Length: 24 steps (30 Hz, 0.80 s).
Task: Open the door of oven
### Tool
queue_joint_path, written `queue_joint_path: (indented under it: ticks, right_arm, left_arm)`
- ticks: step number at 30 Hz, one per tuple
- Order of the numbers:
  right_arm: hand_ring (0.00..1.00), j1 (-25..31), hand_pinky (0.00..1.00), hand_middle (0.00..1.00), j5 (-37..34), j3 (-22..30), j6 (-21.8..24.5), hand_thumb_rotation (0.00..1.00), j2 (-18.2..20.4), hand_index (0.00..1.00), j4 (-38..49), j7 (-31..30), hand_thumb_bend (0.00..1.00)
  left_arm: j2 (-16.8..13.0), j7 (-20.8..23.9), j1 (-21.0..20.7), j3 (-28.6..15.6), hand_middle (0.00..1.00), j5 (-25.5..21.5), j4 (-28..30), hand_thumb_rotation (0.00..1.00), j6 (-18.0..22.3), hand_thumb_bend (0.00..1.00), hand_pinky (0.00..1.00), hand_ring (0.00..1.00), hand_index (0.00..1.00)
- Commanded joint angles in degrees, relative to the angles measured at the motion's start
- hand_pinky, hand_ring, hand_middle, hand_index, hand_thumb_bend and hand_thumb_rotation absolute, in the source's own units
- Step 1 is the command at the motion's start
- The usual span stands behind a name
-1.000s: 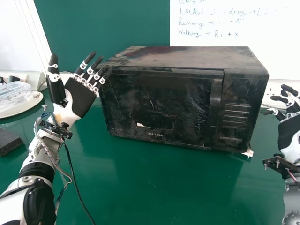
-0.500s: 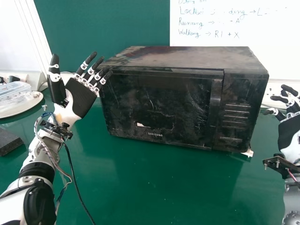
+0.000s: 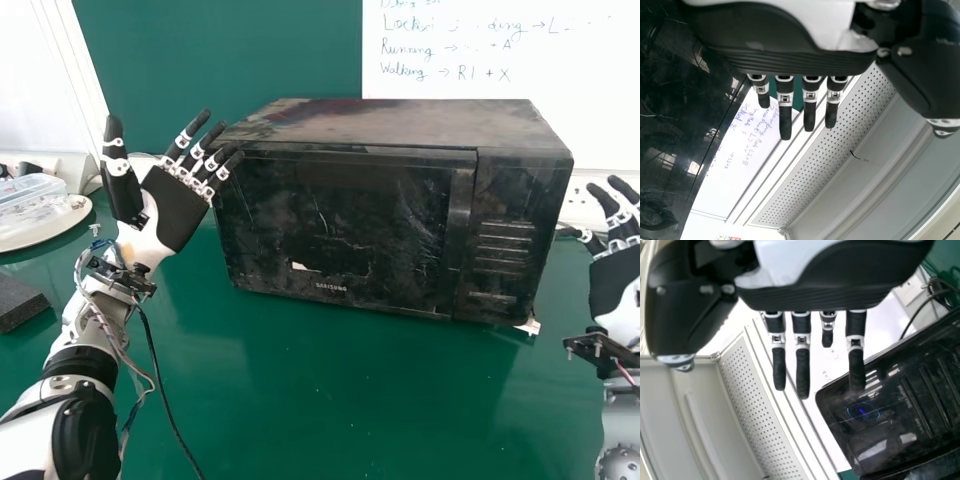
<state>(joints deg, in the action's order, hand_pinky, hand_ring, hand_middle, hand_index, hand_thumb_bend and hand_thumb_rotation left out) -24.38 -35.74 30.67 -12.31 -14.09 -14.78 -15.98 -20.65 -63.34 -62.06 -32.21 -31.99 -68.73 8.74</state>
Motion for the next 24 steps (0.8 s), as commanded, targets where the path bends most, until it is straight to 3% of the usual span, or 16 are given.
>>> queue_joint_path:
  ticks: [1,9,24]
  right_arm:
    - [0.81,-2.17,0.79,0.91,-2.29,1.58,-1.1,0.96,0.14,0.93,-4.84,-2.58,1.0]
    - [0.86,-6.84,0.8,0.93,-6.97,5.17,-1.84,0.95,-0.68,0.96,-17.8,-10.36,1.0]
    - [0.93,-9.65,0.88,1.0,-8.07,7.68,-2.11,0.94,-0.31,0.98,-23.97,-11.25,1.0]
  left_arm:
    - [0.12,-0.58,0.18,0.66,0.68,0.54,0.6,0.64,0.68,0.9,0.38,0.53,0.7]
    - [0.05,-1.51,0.05,0.5,0.73,0.02,0.91,0.65,-1.69,0.92,0.44,0.6,0.72]
    - [0.42,-4.99,-0.52,2.29,0.77,0.22,2.51,0.72,-2.8,0.94,0.5,0.65,0.78]
